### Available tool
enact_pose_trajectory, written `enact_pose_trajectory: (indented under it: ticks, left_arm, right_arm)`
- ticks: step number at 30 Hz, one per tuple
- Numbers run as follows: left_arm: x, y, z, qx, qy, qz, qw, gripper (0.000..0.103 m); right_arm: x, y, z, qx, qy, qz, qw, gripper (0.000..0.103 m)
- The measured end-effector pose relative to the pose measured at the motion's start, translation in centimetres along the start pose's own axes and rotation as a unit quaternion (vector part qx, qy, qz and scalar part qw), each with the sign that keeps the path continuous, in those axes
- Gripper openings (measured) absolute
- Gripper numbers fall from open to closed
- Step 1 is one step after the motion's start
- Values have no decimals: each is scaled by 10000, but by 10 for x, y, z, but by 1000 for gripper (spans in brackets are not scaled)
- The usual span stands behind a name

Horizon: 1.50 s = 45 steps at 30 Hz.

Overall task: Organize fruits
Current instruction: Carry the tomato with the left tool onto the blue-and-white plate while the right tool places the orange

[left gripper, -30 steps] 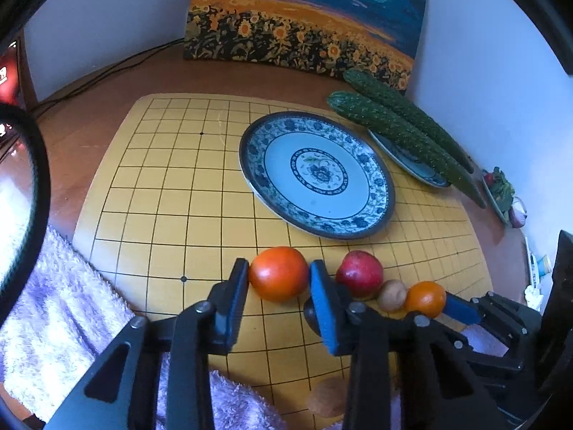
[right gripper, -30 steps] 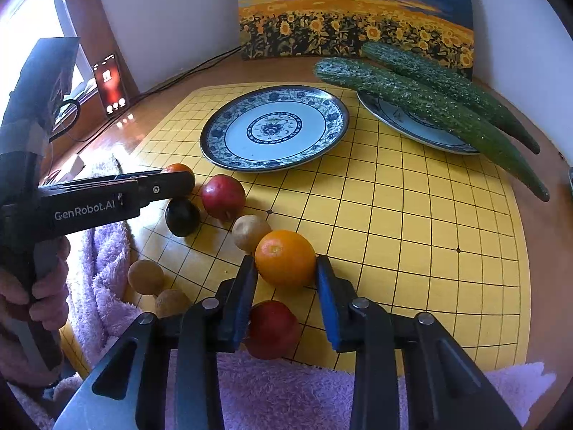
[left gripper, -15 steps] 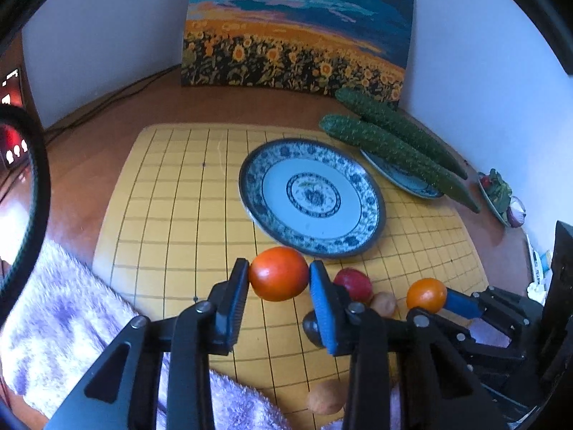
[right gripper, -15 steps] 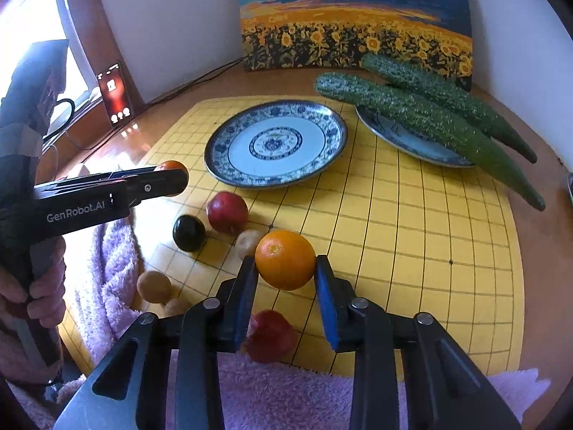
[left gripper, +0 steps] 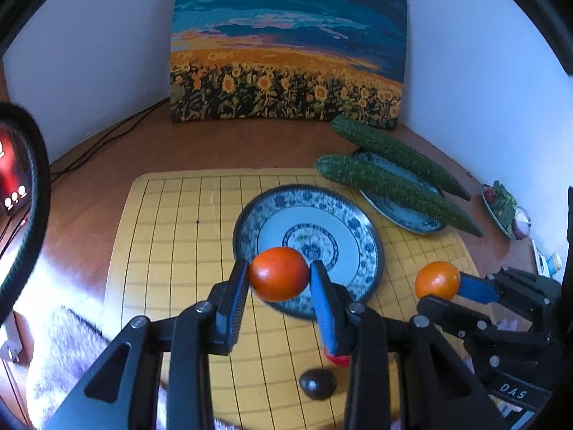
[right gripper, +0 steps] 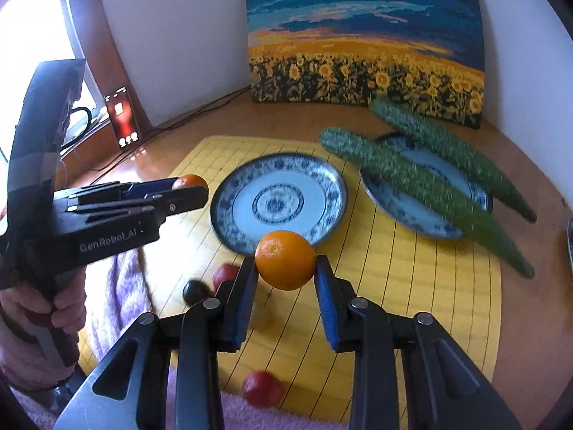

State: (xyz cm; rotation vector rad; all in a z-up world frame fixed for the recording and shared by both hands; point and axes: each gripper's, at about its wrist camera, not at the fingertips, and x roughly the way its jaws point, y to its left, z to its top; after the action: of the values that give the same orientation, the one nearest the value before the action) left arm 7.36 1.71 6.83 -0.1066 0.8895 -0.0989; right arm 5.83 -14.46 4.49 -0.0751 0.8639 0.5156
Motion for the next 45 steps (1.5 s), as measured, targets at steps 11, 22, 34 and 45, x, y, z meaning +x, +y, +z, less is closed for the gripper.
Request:
enact_pose_trajectory:
  ticks: [11, 22, 34, 45]
  left_arm:
    - [45, 7, 13, -204, 242, 40, 9995, 36]
    - [68, 9, 18, -212, 371, 86, 9990, 36]
    - [75, 4, 21, -75, 341, 155, 9993, 36]
    - [72, 1, 21, 12, 442, 304, 9986, 37]
  right_arm:
    - [48, -18, 35, -12, 170, 31, 9998, 33]
    - [82, -10, 51, -219, 297, 26, 9993, 33]
    - [100, -20, 60, -170, 382, 18, 9991, 33]
    - [101, -21, 59, -149, 356, 43, 9992, 34]
